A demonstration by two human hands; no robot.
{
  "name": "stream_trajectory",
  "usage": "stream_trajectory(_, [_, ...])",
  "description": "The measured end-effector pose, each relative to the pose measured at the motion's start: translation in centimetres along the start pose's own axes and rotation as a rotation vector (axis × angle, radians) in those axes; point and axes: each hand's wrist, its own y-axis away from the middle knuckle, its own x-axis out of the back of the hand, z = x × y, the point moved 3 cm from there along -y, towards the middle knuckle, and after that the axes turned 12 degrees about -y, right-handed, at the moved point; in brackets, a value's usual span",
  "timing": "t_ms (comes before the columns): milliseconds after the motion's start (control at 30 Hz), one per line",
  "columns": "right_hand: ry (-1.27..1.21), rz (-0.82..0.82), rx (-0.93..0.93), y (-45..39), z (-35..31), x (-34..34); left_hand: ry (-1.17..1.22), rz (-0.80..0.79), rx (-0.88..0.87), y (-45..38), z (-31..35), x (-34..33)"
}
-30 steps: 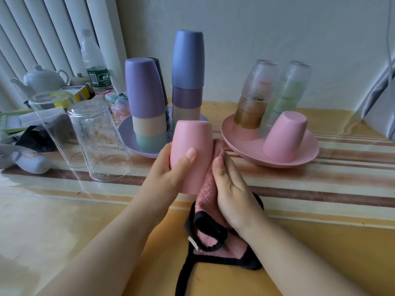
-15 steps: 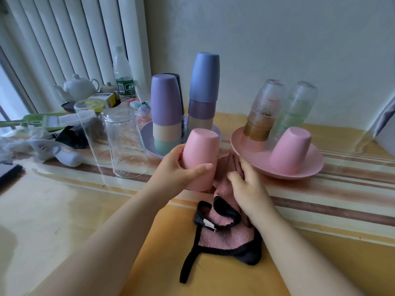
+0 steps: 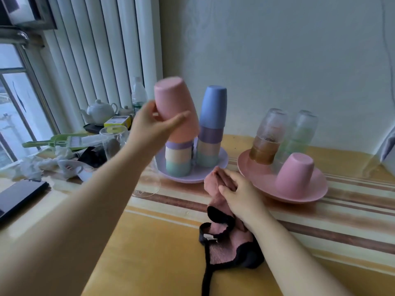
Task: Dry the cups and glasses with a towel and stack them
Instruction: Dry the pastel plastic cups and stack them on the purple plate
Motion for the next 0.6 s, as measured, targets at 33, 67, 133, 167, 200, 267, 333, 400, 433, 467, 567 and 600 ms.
stream_trajectory(33, [-0.004,-0.005,0.015,-0.2,-0.4,-0.1,-0.002,0.023,-0.012,-1.0,0.6,0.6])
stream_trajectory(67, [-0.007,-0.017,0.032,-0.4,-0.7,-0.3,-0.004,0.037,-0.015,-2.0,1.0,1.0])
stream_trajectory(133, [-0.024,-0.059,0.060,-1.0,-1.0,-0.8,-0.005,0.044,-0.007,-4.0,1.2,1.4])
stream_trajectory(167, [-0.035,-0.075,0.064,-1.2,-0.9,-0.9,-0.011,0.034,-0.002,-4.6,1.1,1.2])
stream_trajectory(200, [-0.050,-0.082,0.069,-1.5,-0.8,-1.1,-0.020,0.020,0.003,-5.1,0.8,1.0])
stream_trajectory(267, [-0.093,-0.075,0.080,-2.0,-0.5,-1.4,-0.038,-0.008,0.021,-6.0,0.1,0.3])
stream_trajectory(333, [-0.136,-0.060,0.078,-2.2,0.1,-1.8,-0.091,-0.030,0.031,-6.7,-0.3,-0.3])
stream_trajectory(400, [-0.179,-0.060,0.077,-2.2,0.8,-2.0,-0.140,-0.069,0.052,-7.4,-1.0,-0.8])
stream_trajectory(433, [-0.194,-0.061,0.078,-2.2,1.2,-2.1,-0.168,-0.094,0.066,-7.7,-1.4,-1.1])
stream_trajectory(467, [-0.209,-0.058,0.077,-2.1,1.5,-2.0,-0.202,-0.121,0.081,-7.8,-1.6,-1.4])
stream_trajectory(567, [-0.265,-0.054,0.076,-2.2,1.8,-1.8,-0.301,-0.158,0.119,-7.8,-2.4,-2.1])
stream_trajectory(600, [-0.277,-0.059,0.067,-2.2,1.8,-1.8,-0.331,-0.157,0.127,-7.8,-2.4,-2.2])
